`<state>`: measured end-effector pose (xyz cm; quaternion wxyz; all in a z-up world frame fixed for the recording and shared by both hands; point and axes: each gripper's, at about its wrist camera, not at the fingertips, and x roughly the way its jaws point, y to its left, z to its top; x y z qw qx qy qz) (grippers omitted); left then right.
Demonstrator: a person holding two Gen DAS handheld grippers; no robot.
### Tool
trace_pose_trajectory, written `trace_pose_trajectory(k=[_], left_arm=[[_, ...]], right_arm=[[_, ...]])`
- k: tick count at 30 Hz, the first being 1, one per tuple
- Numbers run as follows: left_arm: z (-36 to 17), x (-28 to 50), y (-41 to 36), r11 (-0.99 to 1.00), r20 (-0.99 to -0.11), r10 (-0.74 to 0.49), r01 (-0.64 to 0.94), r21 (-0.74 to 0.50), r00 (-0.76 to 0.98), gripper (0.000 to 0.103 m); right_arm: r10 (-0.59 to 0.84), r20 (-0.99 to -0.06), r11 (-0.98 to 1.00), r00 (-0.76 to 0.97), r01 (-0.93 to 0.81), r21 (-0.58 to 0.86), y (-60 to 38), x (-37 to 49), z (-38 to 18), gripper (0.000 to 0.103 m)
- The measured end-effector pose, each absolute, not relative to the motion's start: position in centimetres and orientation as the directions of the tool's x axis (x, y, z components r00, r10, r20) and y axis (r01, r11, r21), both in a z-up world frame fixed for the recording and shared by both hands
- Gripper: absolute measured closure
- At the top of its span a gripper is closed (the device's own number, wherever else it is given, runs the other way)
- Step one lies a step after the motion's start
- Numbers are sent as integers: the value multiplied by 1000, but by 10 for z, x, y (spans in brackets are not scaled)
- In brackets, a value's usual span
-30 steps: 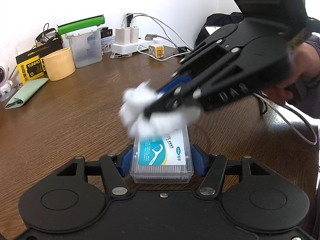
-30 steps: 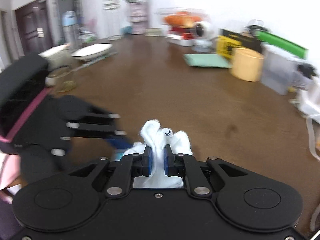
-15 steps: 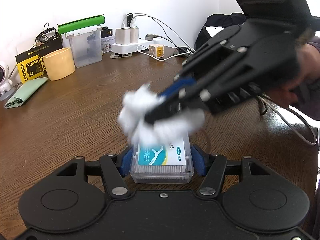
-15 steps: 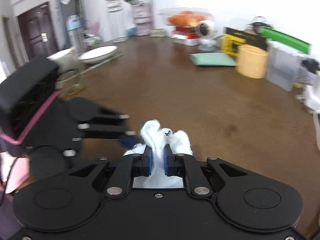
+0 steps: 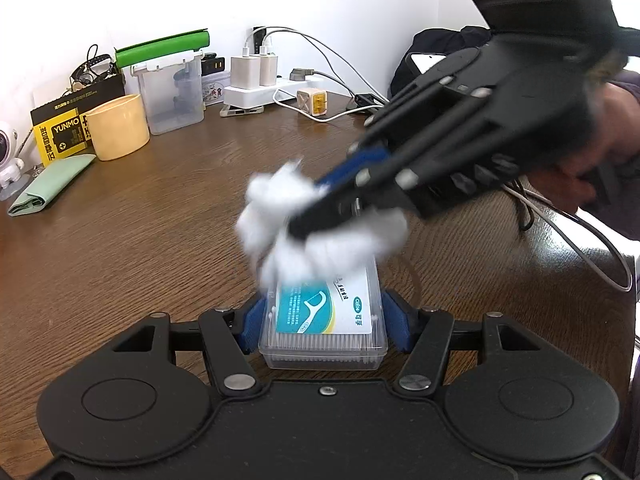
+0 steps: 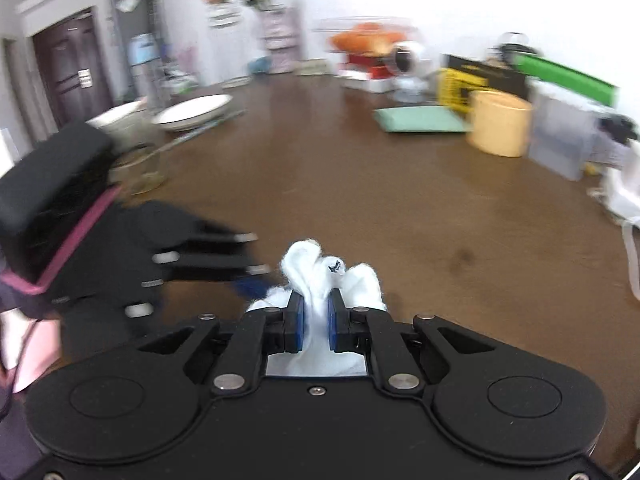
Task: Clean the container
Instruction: 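Keep wiping the floss box lid with the wipe in the right gripper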
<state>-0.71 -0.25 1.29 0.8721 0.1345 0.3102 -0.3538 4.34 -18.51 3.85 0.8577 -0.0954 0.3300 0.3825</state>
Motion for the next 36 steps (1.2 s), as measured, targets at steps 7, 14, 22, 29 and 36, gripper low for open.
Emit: trace_pose_trajectory(k=[7, 14, 22, 29, 36], left_arm=[[13, -6, -2, 713, -636, -536, 701, 11, 555, 44], [13, -7, -3, 714, -636, -533, 700, 15, 558, 44], [12, -8, -1, 709, -635, -541, 705, 8, 551, 44], [12, -11, -2, 711, -636, -536, 703, 15, 555, 44], [12, -9, -4, 705, -636, -543, 710, 10, 548, 44]], right_arm=[[599, -660, 685, 453, -717, 130, -205, 24, 38, 91], [625, -636, 656, 453, -746, 113, -174, 36, 37, 91], [584, -667, 689, 463, -717, 105, -202, 21, 40, 91], [584, -633, 697, 509, -713, 70, -179, 33, 38, 91], [537, -670, 730, 513, -681, 63, -209, 22, 38, 91]])
